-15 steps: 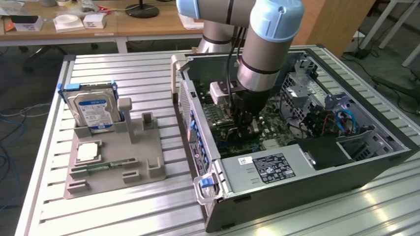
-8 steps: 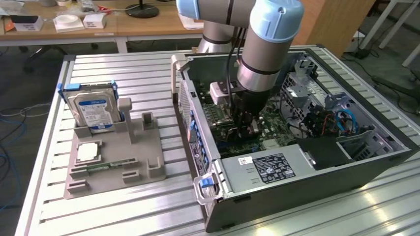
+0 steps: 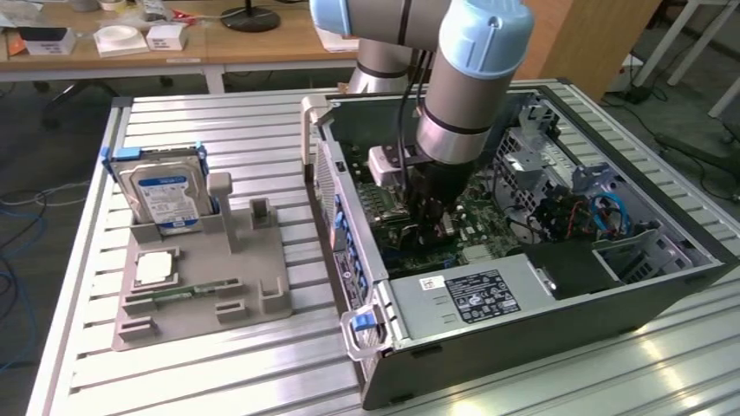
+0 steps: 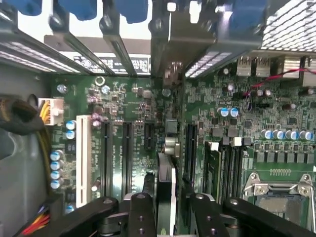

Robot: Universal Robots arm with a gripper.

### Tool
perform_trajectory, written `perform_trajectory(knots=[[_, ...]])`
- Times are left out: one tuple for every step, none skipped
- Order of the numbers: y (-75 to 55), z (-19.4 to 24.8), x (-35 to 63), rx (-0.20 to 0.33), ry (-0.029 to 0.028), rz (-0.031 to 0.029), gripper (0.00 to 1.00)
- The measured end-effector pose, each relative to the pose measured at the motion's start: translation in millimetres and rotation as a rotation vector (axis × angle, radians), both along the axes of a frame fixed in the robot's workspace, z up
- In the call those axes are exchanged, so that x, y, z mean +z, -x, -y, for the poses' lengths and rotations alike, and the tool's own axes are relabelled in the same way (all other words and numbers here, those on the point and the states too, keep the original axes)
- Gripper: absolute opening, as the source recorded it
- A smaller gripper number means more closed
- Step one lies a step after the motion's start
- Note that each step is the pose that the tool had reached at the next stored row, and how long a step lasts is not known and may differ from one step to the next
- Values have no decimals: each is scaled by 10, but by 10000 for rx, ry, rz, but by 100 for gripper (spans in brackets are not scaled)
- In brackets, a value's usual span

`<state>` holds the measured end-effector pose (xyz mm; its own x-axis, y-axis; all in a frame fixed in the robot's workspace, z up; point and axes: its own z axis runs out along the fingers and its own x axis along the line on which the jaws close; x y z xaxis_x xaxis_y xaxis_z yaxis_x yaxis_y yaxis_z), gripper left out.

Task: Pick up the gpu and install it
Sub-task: 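Insert the gpu into the slot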

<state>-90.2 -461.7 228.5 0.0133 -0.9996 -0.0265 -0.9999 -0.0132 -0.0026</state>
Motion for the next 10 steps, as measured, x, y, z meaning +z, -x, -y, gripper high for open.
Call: perform_trajectory(knots=[[0,1,22,1,1,0,34],[0,1,46,2,1,2,34],[0,1,75,2,6,-2,34],[0,1,107,2,4,1,34],[2,1,132,2,3,3,34],[2,1,156,2,5,4,34],[2,1,178,2,5,6,34],[3,1,201,2,4,8,34],[3,1,225,1,5,8,34],[3,1,250,1,4,10,34]])
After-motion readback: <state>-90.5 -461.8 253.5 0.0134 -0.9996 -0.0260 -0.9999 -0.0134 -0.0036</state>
